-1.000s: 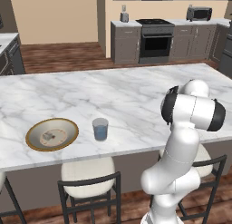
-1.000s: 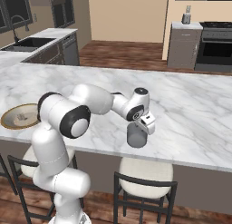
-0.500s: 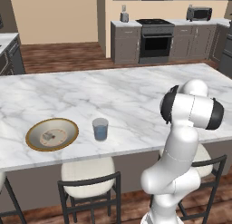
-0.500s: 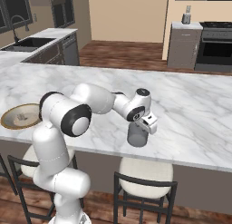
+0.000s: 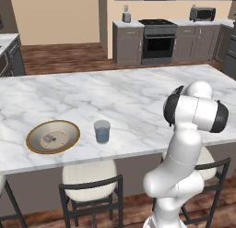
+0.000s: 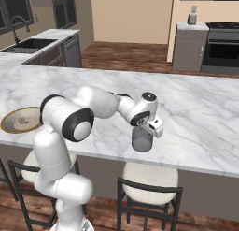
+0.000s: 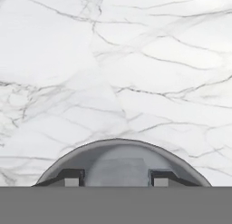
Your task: There are four ice cubes in the ice bowl. Place two ice cubes in each glass of water.
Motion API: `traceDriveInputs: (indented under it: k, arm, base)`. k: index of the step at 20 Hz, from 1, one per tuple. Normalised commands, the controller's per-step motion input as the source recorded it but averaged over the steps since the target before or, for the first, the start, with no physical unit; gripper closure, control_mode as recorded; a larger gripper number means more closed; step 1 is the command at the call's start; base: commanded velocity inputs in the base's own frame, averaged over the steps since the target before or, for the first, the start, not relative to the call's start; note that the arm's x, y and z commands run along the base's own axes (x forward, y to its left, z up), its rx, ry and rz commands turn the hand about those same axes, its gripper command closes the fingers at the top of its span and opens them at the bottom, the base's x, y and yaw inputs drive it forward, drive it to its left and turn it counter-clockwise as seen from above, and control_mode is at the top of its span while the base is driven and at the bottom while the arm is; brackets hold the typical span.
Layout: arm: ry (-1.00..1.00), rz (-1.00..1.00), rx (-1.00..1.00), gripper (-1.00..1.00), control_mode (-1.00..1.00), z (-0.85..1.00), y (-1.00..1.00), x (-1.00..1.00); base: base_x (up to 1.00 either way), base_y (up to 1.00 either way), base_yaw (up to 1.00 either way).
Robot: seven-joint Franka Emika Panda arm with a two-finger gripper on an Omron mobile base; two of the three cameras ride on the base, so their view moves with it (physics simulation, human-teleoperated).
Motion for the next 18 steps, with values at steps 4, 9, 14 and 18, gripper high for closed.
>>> traceDriveInputs:
  k: [4,9,14,18]
  arm:
    - [-0.06,0.04,0.0,-1.0,-1.0,0.0,0.01,-0.03]
    - [-0.11,0.07,0.0,-1.0,-1.0,0.44,0.0,-0.26]
    - [-0.02,0.1,-0.03,-1.0,-1.0,0.67,0.07,-0.18]
    - [0.03,0.05,-0.07,-1.0,-1.0,-0.25,0.43,0.68]
  base:
    - [0.0,0.0,0.0]
    - [0.0,0.0,0.0]
    - [0.0,0.0,0.0]
    - [0.0,0.0,0.0]
